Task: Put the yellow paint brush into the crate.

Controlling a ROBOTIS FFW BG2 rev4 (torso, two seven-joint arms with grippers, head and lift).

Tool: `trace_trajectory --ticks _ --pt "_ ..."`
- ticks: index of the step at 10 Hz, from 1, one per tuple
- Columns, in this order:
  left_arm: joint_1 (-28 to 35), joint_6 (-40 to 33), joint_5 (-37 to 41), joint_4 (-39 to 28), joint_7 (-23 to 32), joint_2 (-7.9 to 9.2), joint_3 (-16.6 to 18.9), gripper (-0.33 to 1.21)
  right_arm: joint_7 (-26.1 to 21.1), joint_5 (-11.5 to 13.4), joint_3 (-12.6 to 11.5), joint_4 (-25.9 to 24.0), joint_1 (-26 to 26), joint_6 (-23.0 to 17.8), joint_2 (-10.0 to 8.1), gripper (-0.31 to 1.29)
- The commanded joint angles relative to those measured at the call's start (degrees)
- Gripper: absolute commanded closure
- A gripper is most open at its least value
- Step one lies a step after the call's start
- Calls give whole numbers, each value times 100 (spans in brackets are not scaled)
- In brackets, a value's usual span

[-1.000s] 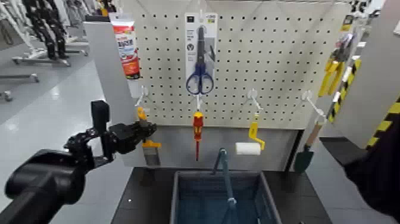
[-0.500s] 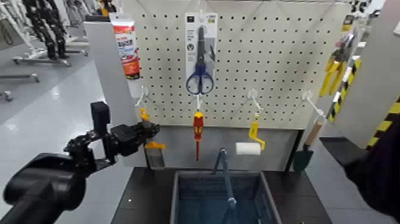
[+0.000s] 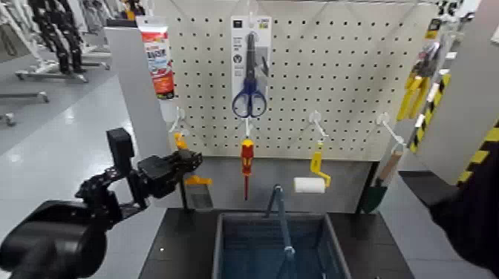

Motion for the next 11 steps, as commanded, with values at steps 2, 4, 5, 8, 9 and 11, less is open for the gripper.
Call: trace_trajectory --ticks 2,4,5,8,9,11 --pt "243 341 43 -693 92 -122 33 112 0 -18 9 24 -11 -14 -9 13" --pt "252 412 307 -1001 110 -157 -125 112 0 -35 18 33 -20 -23 -18 13" --pt "234 385 535 -1036 118 -157 -221 112 0 -35 27 33 -20 -23 -18 13" --pt "269 324 1238 -886 180 -210 -432 112 0 -44 27 42 -20 -23 0 13" --pt "304 262 1458 -772 189 -227 -520 112 0 -44 27 42 -20 -31 0 13" --pt "339 113 1862 -447 189 -271 -758 112 0 -44 27 51 -20 -31 0 13"
